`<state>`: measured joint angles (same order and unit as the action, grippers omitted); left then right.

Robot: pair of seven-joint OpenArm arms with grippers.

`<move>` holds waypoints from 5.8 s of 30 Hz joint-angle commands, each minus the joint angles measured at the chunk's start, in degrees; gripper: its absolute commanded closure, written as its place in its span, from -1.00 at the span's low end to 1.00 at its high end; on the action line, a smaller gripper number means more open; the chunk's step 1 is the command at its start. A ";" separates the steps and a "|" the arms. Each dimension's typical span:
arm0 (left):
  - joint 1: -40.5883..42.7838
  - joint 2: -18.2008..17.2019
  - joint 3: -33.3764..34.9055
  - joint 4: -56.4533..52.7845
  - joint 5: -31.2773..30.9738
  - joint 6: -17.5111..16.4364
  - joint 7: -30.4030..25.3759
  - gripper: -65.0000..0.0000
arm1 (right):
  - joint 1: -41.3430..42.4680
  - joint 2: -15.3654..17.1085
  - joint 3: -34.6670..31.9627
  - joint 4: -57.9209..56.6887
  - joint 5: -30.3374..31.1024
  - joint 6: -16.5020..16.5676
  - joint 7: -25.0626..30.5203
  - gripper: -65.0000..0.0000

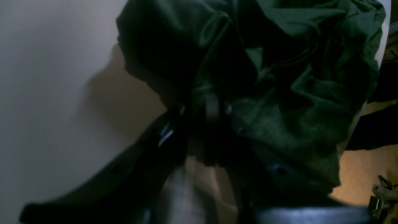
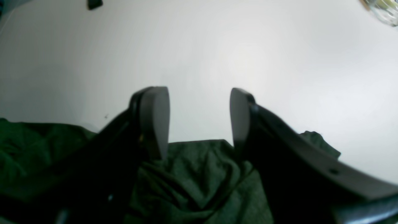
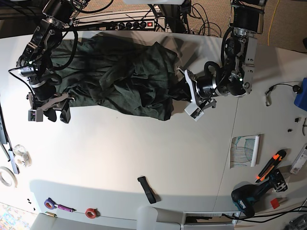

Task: Layout the t-shirt on the table in an organized manner, then fold the t-shirt properly
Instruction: 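Press and adjust the folded layer with the left gripper, then push the folded end further toward the right gripper with the left gripper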

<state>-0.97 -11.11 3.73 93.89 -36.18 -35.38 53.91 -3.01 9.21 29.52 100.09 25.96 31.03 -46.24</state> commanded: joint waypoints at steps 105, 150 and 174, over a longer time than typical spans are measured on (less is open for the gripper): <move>-2.58 0.94 2.14 1.09 -1.09 2.47 1.42 0.21 | 0.76 -2.08 0.17 1.05 0.96 0.02 1.70 0.06; -4.31 3.87 9.66 0.61 5.55 9.44 -8.11 1.00 | 0.76 -2.08 0.17 1.05 0.98 0.00 1.70 0.05; -7.63 8.20 24.02 0.61 18.86 16.46 -23.52 0.22 | 0.76 -2.08 0.17 1.05 1.01 0.00 1.70 0.06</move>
<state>-7.25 -3.64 27.99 93.56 -16.91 -19.00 32.25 -3.03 6.48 29.52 100.09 25.96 31.03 -46.24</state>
